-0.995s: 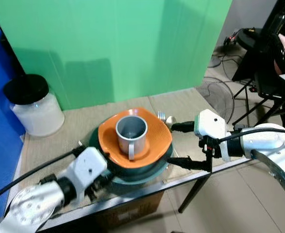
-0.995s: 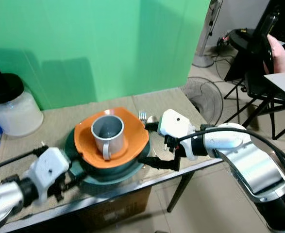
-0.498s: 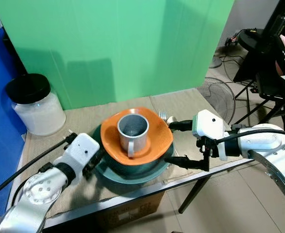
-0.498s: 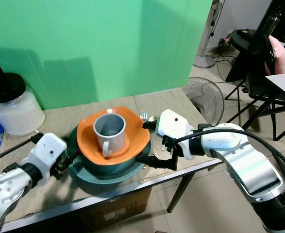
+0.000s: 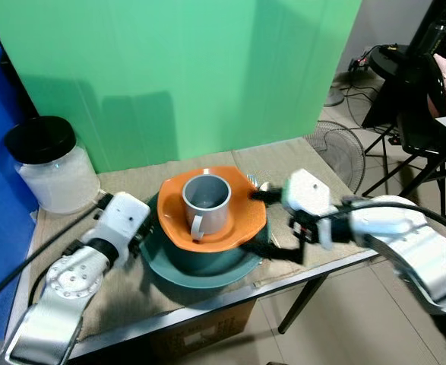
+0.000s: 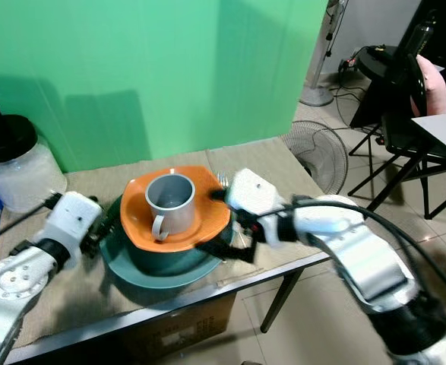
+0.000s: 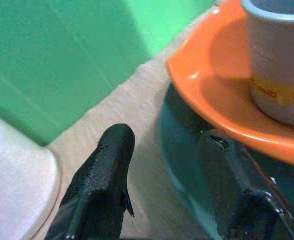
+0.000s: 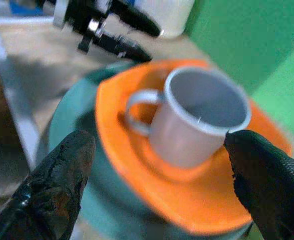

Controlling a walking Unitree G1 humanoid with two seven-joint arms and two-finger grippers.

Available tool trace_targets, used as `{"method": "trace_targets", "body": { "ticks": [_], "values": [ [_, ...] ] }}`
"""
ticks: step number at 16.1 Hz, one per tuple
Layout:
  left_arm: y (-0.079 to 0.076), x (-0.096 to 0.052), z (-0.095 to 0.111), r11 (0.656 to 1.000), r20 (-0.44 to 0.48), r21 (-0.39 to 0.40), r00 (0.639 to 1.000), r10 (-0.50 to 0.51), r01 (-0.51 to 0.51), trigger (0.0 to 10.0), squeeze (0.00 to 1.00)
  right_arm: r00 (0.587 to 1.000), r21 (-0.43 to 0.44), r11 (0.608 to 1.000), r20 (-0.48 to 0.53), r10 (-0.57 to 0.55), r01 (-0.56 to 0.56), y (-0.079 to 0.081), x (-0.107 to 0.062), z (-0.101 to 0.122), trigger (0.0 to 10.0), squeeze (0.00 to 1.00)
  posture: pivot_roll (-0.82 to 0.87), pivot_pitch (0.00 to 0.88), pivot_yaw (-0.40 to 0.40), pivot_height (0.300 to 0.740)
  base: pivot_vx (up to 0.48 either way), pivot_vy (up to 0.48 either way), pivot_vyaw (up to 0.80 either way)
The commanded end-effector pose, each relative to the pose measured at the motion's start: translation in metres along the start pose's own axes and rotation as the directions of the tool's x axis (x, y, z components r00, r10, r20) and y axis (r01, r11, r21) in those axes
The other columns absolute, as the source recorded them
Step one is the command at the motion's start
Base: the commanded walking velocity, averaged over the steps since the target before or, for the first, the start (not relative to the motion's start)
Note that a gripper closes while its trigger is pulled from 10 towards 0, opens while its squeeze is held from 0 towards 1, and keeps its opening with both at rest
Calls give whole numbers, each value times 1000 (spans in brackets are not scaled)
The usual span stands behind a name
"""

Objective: Setting the table

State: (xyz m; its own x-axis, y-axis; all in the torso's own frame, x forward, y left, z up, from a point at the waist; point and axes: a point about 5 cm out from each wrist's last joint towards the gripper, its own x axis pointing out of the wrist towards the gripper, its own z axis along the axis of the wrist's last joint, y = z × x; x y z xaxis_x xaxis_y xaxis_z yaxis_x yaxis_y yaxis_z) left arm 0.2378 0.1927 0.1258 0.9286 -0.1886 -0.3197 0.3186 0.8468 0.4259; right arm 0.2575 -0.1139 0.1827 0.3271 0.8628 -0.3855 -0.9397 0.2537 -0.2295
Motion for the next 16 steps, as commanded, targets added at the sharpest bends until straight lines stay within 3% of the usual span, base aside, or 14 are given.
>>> {"method": "trace_targets", "body": {
  "ticks": [1,4,7,9,10,11,12,16],
  "values": [
    [-2,-7,1,1000,20,-14,1000,-10,11,10000,0,1000,-2,1000,6,-24,24,-2,4,3,10000,0,-59,9,-25,740,0,0,0],
    [-13,-27,7,995,80,-52,994,-76,80,10000,0,997,-38,999,71,-10,13,-5,20,19,10000,0,-53,15,-23,740,0,0,0],
    [-16,-36,12,992,111,-56,988,-108,114,10000,0,997,-117,992,41,60,-55,-4,29,22,10000,0,-56,16,-19,740,0,0,0],
    [-18,-48,19,978,154,-68,971,-184,197,10000,0,991,-203,970,-22,131,-133,-8,40,24,10000,0,-53,16,-19,740,0,0,0],
    [-22,-59,29,952,195,-71,941,-278,296,10000,0,983,-251,952,-85,160,-176,-16,50,26,6039,0,-49,15,-20,740,0,0,0],
    [-24,-63,34,939,210,-65,925,-317,336,10000,0,979,-273,943,-120,164,-191,-22,55,27,2706,0,-46,14,-21,740,0,0,0],
    [-26,-66,37,931,214,-55,915,-341,360,10000,0,976,-300,932,-145,164,-202,-27,59,28,235,0,-46,14,-21,740,0,0,0],
    [-28,-70,41,910,209,-39,894,-396,412,10000,0,951,-360,893,-246,188,-270,-39,72,29,0,0,-43,15,-16,740,0,0,0]
  ]
}}
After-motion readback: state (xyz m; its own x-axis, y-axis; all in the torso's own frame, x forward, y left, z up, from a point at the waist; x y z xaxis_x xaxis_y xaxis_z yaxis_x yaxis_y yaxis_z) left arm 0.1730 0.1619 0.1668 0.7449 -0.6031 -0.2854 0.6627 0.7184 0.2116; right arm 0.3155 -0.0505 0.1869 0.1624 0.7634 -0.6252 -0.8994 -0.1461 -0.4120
